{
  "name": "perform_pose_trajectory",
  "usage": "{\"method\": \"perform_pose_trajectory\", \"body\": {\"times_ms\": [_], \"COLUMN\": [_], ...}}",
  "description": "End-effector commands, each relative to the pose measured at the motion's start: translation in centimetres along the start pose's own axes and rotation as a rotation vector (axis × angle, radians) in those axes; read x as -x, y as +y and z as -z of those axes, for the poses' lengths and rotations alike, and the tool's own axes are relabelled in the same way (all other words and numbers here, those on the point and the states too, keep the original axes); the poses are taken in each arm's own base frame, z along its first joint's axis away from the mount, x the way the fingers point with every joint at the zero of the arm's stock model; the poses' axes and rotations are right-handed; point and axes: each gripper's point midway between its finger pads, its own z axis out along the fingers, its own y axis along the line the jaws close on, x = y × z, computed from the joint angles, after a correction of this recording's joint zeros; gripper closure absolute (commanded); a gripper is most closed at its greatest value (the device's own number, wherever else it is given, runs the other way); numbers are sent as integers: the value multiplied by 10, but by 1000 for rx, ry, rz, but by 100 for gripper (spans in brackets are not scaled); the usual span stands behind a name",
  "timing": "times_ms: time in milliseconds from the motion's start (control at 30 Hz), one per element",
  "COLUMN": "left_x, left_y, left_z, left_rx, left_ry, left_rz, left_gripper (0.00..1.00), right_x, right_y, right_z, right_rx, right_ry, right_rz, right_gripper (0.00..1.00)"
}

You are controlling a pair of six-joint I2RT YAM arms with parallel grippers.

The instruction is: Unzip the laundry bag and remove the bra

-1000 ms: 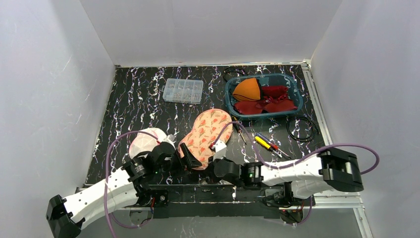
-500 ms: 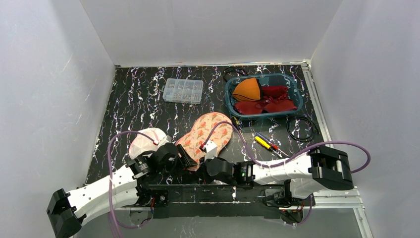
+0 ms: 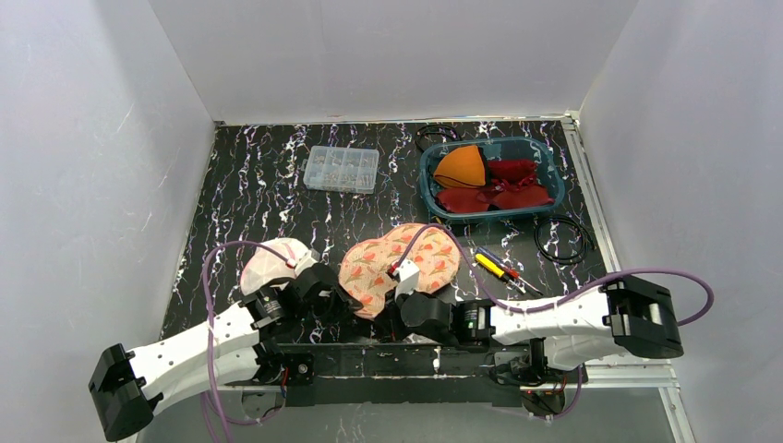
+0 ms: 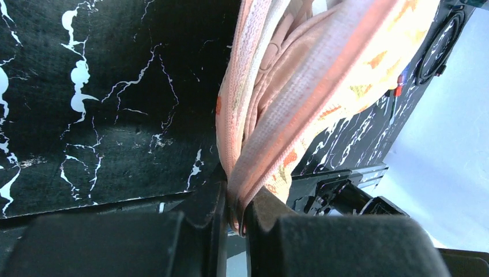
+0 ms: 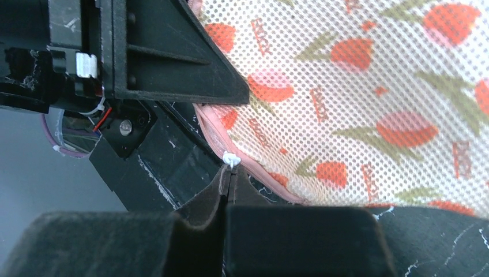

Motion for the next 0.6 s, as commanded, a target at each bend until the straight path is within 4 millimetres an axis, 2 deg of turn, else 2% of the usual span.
{"method": "perform_pose_trajectory", "body": {"times_ms": [0, 300, 567], "left_x": [20, 23, 20], "left_y": [23, 29, 29], "left_z": [1, 1, 0], "left_rx": [110, 142, 139], "left_ry": [-108, -127, -117], "left_rz": [-16, 9, 15], "left_gripper": [100, 100, 100], "right_x": [8, 4, -4], "right_y": [-10, -29, -40], "right_z": [12, 20, 19], "right_rx": [-31, -91, -123], "right_ry": [-40, -49, -46], "right_rz": [-14, -22, -36], "right_gripper": [99, 99, 99]}}
